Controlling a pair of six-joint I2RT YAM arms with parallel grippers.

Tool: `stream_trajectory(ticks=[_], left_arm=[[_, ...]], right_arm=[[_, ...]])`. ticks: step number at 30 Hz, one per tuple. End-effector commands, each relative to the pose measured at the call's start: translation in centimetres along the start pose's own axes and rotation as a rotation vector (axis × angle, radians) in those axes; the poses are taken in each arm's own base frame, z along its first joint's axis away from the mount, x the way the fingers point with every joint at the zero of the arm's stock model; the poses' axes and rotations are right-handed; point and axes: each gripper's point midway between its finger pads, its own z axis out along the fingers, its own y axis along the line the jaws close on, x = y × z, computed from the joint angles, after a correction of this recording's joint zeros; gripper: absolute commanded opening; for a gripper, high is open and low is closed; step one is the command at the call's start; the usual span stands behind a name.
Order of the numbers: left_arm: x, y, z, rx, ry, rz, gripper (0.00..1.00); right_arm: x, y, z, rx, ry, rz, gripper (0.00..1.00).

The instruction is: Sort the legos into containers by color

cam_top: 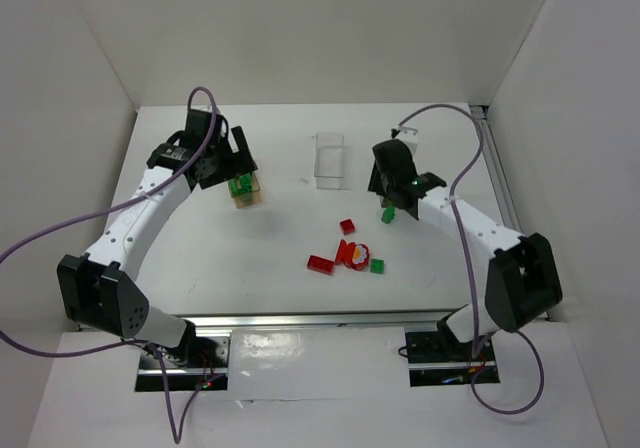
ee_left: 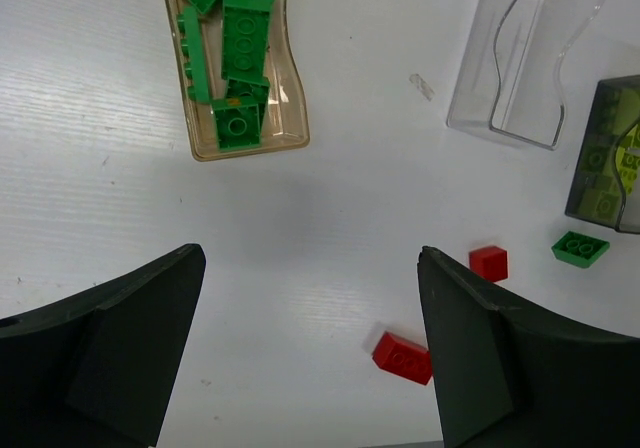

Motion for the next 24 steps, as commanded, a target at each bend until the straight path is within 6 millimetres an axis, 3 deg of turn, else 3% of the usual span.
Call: stream_trajectory(ticks=[1, 2, 4, 6, 8, 10, 13, 17, 21, 24], left_arm=[[0.6, -1.2, 0.8, 0.022, 0.021, 0.049, 0.96], [0.7, -1.2, 0.8, 0.022, 0.021, 0.05, 0.96], [1.1, -1.8, 1.3, 0.027, 0.036, 0.064, 0.96], [1.1, -1.8, 1.3, 0.027, 0.036, 0.064, 0.96], [1.2, -2.3, 1.4, 0.033, 0.039, 0.071, 0.96], [1.2, -2.3, 1.4, 0.033, 0.039, 0.071, 0.96], [1.2, -2.3, 1.4, 0.033, 0.039, 0.071, 0.96], [1.4, -1.9, 1.5, 0.02, 0.042, 0.072, 0.96], [1.3, -1.8, 1.6, 0.012, 0.037, 0.072, 0.96], [1.3, -1.8, 1.6, 0.012, 0.037, 0.072, 0.96]], right_arm=[[5.5, 4.4, -3.6, -0.228, 0.091, -0.068, 0.46], [6.9, 4.7, -3.9, -0.246, 0.128, -0.091, 0.48], [9.4, 6.2, -4.7, -0.299, 0.2, -0.15, 0.69], [10.7, 7.2, -4.9, -0.342, 0.237, -0.226, 0.86], [12.2, 7.7, -4.0, -0.346, 0.277, -0.309, 0.9], [12.3, 8.5, -3.5, -0.347, 0.287, -0.334, 0.9], [13.5, 8.1, -2.1, -0.306, 0.317, -0.382, 0.9], [14.0, 8.0, -0.1, -0.288, 0.324, -0.383, 0.82], [13.9, 8.8, 0.6, -0.304, 0.298, -0.38, 0.65], [13.6, 8.7, 1.0, -0.296, 0.298, -0.365, 0.47]])
